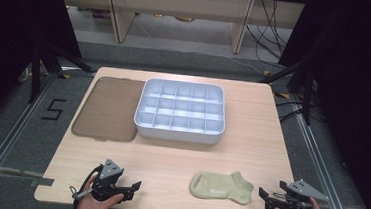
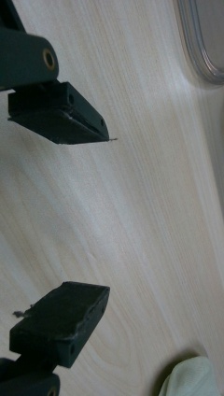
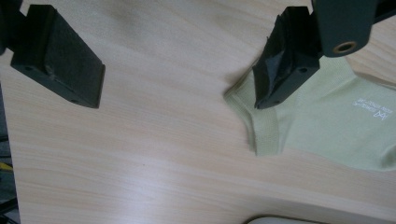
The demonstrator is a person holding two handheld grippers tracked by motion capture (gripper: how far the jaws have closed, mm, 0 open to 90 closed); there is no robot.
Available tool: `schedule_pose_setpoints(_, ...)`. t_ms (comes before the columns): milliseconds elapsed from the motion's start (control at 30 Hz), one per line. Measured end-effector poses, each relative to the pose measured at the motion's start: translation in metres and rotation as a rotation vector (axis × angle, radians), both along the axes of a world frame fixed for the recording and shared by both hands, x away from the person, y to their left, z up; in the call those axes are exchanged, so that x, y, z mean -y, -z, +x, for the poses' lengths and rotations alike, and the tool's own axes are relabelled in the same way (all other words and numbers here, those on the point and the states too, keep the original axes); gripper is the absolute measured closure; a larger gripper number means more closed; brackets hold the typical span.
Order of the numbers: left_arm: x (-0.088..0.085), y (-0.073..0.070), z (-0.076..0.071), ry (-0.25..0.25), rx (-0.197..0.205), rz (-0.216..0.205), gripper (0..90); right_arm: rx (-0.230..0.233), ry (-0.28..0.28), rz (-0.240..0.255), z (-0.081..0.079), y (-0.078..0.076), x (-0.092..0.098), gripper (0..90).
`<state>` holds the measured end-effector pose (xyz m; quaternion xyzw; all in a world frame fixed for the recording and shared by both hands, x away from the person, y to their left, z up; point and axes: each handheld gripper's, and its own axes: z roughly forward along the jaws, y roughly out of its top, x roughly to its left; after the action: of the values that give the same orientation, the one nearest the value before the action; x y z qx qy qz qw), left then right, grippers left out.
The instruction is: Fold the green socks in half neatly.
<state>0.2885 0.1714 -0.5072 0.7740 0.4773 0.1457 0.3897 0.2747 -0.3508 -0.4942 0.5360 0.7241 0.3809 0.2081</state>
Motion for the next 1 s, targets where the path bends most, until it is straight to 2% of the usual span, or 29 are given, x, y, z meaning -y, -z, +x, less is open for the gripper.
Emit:
schedule_pose_setpoints(100, 0.0, 0.0, 0.0, -0.003, -0.001, -0.004, 19.8, 0.0, 0.0, -0.002, 0.0, 0.0, 0.0, 17.5)
schedule_pose_setpoints(133, -0.001, -0.001, 0.0, 0.012, -0.001, -0.027, 19.1, 0.0, 0.004, 0.002, 0.0, 0.0, -0.001, 17.6)
schedule_pose_setpoints(167, -0.001, -0.001, 0.0, 0.012, -0.001, -0.027, 19.0, 0.0, 0.004, 0.002, 0.0, 0.0, -0.001, 17.6)
schedule_pose_setpoints(200, 0.001, -0.001, 0.0, -0.003, -0.005, -0.057, 19.0, 0.001, 0.002, -0.001, 0.0, 0.0, 0.0, 17.7)
schedule_pose_setpoints(233, 0.002, -0.001, 0.0, -0.01, -0.011, -0.068, 18.6, 0.003, 0.002, -0.006, 0.0, 0.0, 0.0, 17.8)
schedule_pose_setpoints(267, 0.004, -0.003, -0.001, 0.003, -0.014, -0.078, 18.2, -0.001, 0.004, -0.002, 0.0, 0.0, 0.0, 18.0)
schedule_pose_setpoints(300, 0.005, -0.003, -0.001, 0.022, -0.013, -0.068, 18.2, 0.002, 0.008, -0.001, 0.0, 0.0, -0.001, 18.3)
schedule_pose_setpoints(333, 0.008, -0.004, -0.002, 0.018, -0.013, -0.088, 18.2, 0.002, 0.008, -0.001, 0.0, 0.0, -0.001, 18.3)
schedule_pose_setpoints(367, 0.009, -0.005, -0.002, 0.038, -0.017, -0.085, 18.2, 0.001, 0.009, -0.001, 0.0, 0.0, -0.001, 18.5)
schedule_pose_setpoints(400, 0.013, -0.004, -0.001, 0.034, -0.014, -0.108, 18.2, 0.001, 0.009, 0.0, 0.0, 0.0, 0.0, 18.7)
schedule_pose_setpoints(433, 0.016, -0.005, 0.0, 0.036, -0.015, -0.123, 18.2, 0.018, -0.006, -0.019, 0.001, 0.0, 0.002, 18.8)
schedule_pose_setpoints(467, 0.017, -0.006, 0.002, 0.06, -0.022, -0.105, 18.2, -0.003, 0.011, 0.005, 0.0, 0.0, 0.0, 19.1)
schedule_pose_setpoints(533, 0.023, -0.008, 0.005, 0.061, -0.03, -0.12, 18.1, 0.014, 0.003, -0.012, 0.001, 0.001, 0.001, 20.1)
schedule_pose_setpoints(567, 0.027, -0.009, 0.006, 0.064, -0.018, -0.129, 18.1, 0.029, -0.004, -0.041, 0.002, 0.002, 0.003, 20.1)
schedule_pose_setpoints(600, 0.03, -0.011, 0.008, 0.084, -0.026, -0.117, 18.1, 0.029, -0.003, -0.041, 0.002, 0.001, 0.003, 20.1)
schedule_pose_setpoints(633, 0.035, -0.011, 0.009, 0.075, -0.031, -0.139, 18.1, 0.002, 0.011, 0.0, 0.0, 0.0, 0.001, 20.2)
schedule_pose_setpoints(667, 0.038, -0.013, 0.011, 0.098, -0.031, -0.113, 18.1, 0.027, -0.005, -0.029, 0.001, 0.0, 0.003, 20.4)
schedule_pose_setpoints(700, 0.043, -0.013, 0.014, 0.111, -0.039, -0.116, 18.1, -0.002, 0.016, 0.005, 0.0, 0.0, 0.0, 20.5)
schedule_pose_setpoints(733, 0.052, -0.013, 0.02, 0.133, -0.05, -0.11, 18.7, 0.028, -0.01, -0.033, 0.001, 0.001, 0.003, 21.2)
schedule_pose_setpoints(800, 0.058, -0.013, 0.022, 0.13, -0.055, -0.119, 19.6, 0.029, -0.012, -0.031, 0.002, 0.001, 0.003, 21.4)
schedule_pose_setpoints(833, 0.061, -0.013, 0.025, 0.143, -0.06, -0.108, 20.1, 0.03, -0.011, -0.029, 0.002, 0.001, 0.003, 21.5)
schedule_pose_setpoints(867, 0.066, -0.014, 0.027, 0.152, -0.067, -0.106, 20.3, 0.0, 0.009, 0.006, 0.0, 0.0, 0.0, 21.5)
schedule_pose_setpoints(900, 0.071, -0.014, 0.029, 0.159, -0.068, -0.107, 22.1, 0.027, -0.01, -0.027, 0.002, 0.001, 0.003, 21.5)
schedule_pose_setpoints(1000, 0.086, -0.014, 0.035, 0.186, -0.062, -0.11, 26.2, 0.03, -0.006, -0.021, 0.002, 0.001, 0.003, 21.5)
